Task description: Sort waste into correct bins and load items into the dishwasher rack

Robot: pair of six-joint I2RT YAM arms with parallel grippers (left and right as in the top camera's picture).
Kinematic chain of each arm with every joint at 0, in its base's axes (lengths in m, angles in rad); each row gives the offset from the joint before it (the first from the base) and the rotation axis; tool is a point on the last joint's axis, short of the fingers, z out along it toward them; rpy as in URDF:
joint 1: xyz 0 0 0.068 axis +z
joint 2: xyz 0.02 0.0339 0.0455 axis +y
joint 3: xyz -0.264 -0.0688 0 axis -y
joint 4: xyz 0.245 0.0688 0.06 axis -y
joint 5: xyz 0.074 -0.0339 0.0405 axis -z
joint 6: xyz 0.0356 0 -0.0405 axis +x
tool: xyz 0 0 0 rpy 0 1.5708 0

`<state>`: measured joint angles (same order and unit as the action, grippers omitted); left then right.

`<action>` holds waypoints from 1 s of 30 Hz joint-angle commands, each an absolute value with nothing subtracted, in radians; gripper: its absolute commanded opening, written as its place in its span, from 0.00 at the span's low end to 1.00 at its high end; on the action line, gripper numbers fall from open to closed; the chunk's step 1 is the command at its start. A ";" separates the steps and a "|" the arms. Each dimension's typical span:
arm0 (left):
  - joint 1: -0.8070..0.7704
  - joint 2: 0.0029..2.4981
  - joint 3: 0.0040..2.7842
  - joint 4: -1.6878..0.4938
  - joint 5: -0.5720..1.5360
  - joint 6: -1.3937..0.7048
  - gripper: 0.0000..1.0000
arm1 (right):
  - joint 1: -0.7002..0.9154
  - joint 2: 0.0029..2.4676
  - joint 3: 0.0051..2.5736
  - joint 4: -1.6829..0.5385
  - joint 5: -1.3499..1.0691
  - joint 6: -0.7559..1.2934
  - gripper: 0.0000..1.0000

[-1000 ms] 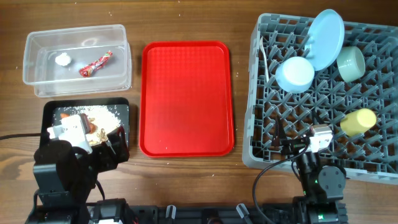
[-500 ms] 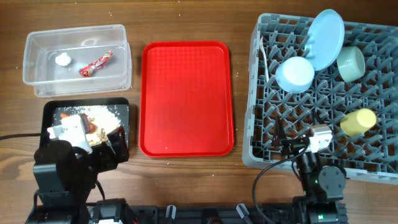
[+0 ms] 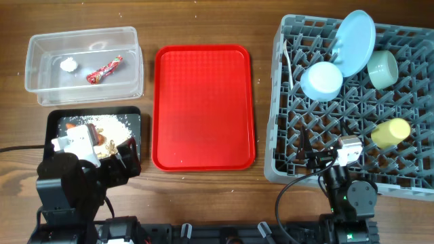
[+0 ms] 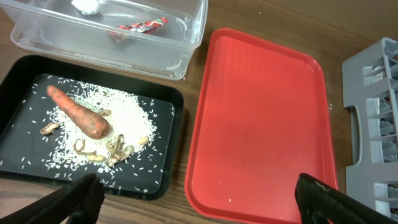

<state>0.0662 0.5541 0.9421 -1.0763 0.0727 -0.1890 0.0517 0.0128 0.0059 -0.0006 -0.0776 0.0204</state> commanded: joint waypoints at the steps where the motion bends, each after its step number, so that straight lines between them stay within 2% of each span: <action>1: 0.060 0.539 0.935 -1.104 0.081 -0.198 1.00 | 0.056 0.005 0.005 0.002 -0.075 0.003 1.00; 3: 0.048 0.509 0.915 -1.114 0.076 -0.194 1.00 | 0.056 0.005 0.005 0.002 -0.075 0.003 1.00; 7: 0.010 0.360 0.724 -0.947 0.031 -0.187 1.00 | 0.056 0.005 0.005 0.002 -0.075 0.003 1.00; 15: 0.006 0.053 0.241 -0.384 0.044 -0.278 1.00 | 0.056 0.005 0.005 0.002 -0.075 0.003 1.00; 19: 0.006 0.002 0.113 -0.117 0.043 -0.265 1.00 | 0.056 0.005 0.005 0.002 -0.075 0.002 1.00; 22: 0.006 0.002 0.038 0.059 0.043 -0.176 1.00 | 0.056 0.005 0.005 0.002 -0.075 0.003 1.00; 24: 0.006 0.002 0.005 0.072 0.045 -0.160 1.00 | 0.056 0.005 0.005 0.002 -0.075 0.003 1.00; 27: 0.006 0.002 0.006 -0.075 0.055 -0.160 1.00 | 0.056 0.005 0.005 0.002 -0.075 0.003 1.00; 30: 0.007 0.002 0.006 -0.075 0.055 -0.165 1.00 | 0.056 0.005 0.005 0.002 -0.075 0.002 1.00</action>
